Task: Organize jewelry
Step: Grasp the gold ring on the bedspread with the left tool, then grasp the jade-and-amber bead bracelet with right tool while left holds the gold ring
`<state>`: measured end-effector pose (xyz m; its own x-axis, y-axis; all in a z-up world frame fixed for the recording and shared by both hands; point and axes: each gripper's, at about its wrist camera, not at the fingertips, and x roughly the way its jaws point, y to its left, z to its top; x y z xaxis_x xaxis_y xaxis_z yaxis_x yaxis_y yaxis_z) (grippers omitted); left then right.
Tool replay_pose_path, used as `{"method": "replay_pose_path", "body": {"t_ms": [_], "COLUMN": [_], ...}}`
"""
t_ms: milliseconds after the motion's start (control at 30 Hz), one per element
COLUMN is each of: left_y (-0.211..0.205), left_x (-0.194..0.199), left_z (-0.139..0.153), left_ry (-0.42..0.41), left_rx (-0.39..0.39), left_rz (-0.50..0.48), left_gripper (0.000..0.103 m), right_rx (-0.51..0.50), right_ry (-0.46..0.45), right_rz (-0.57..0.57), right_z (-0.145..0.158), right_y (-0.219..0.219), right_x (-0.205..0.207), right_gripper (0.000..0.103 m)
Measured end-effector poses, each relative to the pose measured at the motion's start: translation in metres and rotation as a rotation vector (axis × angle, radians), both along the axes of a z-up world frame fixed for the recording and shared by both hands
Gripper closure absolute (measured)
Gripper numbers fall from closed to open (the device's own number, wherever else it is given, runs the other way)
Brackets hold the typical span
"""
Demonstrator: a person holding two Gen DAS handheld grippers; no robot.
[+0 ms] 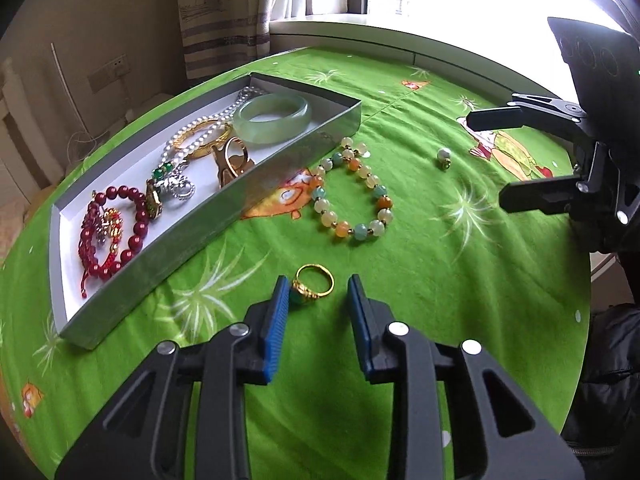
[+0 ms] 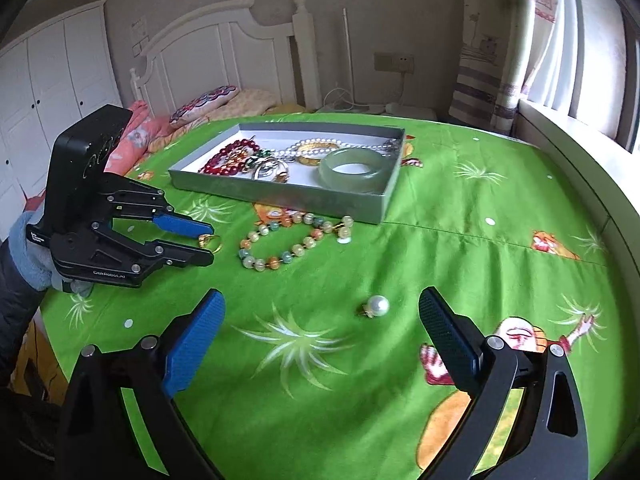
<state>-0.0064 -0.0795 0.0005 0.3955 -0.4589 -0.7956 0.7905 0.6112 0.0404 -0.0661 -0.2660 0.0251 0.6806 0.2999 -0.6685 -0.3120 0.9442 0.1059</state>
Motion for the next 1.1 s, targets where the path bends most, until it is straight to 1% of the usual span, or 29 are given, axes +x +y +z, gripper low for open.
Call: {"method": "replay_pose_path", "body": {"t_ms": [67,133,167,200,233,267,367,400,500,600,800,900,933,967,1000,1067,1100], "left_y": [0.003,0.003,0.003,0.001,0.000,-0.001,-0.007,-0.009,-0.014,-0.016,-0.005,0.005,0.008,0.011,0.014,0.019,0.021], "left_x": [-0.004,-0.005,-0.005,-0.004,-0.004,-0.002,-0.001,-0.001,-0.004,-0.011,-0.019,-0.022,-0.023,-0.024,-0.025,-0.027,-0.028], "left_z": [0.000,0.001,0.001,0.001,0.001,0.001,0.000,0.000,0.000,0.000,0.002,0.004,0.005,0.006,0.007,0.008,0.009], "left_ry": [-0.009,-0.014,-0.015,-0.017,-0.020,-0.020,-0.017,-0.020,-0.019,-0.057,-0.079,-0.089,-0.093,-0.098,-0.104,-0.117,-0.119], "left_rx": [-0.005,-0.010,-0.008,-0.006,-0.002,-0.002,-0.002,0.001,0.001,0.030,0.058,0.062,0.063,0.064,0.067,0.074,0.073], "left_rz": [0.035,0.052,0.056,0.059,0.060,0.058,0.049,0.044,0.041,0.065,0.125,0.146,0.153,0.159,0.166,0.178,0.184], "left_gripper": [0.073,0.072,0.070,0.064,0.062,0.062,0.062,0.063,0.082,0.082,0.082,0.082,0.082,0.082,0.082,0.082,0.082], "right_rx": [-0.033,-0.072,-0.086,-0.098,-0.108,-0.107,-0.057,-0.043,-0.046,-0.076,-0.158,-0.159,-0.155,-0.150,-0.149,-0.144,-0.146], "right_ry": [0.021,0.064,0.088,0.111,0.134,0.151,0.165,0.167,0.184,0.200,0.195,0.190,0.186,0.179,0.169,0.158,0.154], "right_rz": [0.034,0.050,0.052,0.048,0.037,0.020,-0.006,-0.010,-0.028,-0.042,-0.046,-0.041,-0.034,-0.021,-0.010,0.012,0.017], "right_z": [-0.002,-0.008,-0.011,-0.014,-0.016,-0.017,-0.016,-0.016,-0.019,-0.024,-0.029,-0.029,-0.029,-0.028,-0.027,-0.024,-0.023], "right_y": [0.018,0.035,0.041,0.047,0.050,0.052,0.049,0.047,0.044,0.048,0.066,0.071,0.072,0.072,0.073,0.074,0.075], "right_x": [0.009,0.025,0.033,0.042,0.050,0.057,0.066,0.066,0.069,0.075,0.086,0.090,0.090,0.088,0.086,0.082,0.079], "right_gripper": [0.008,0.009,0.011,0.014,0.016,0.016,0.016,0.016,0.016,0.018,0.018,0.018,0.023,0.034,0.041,0.076,0.080]}}
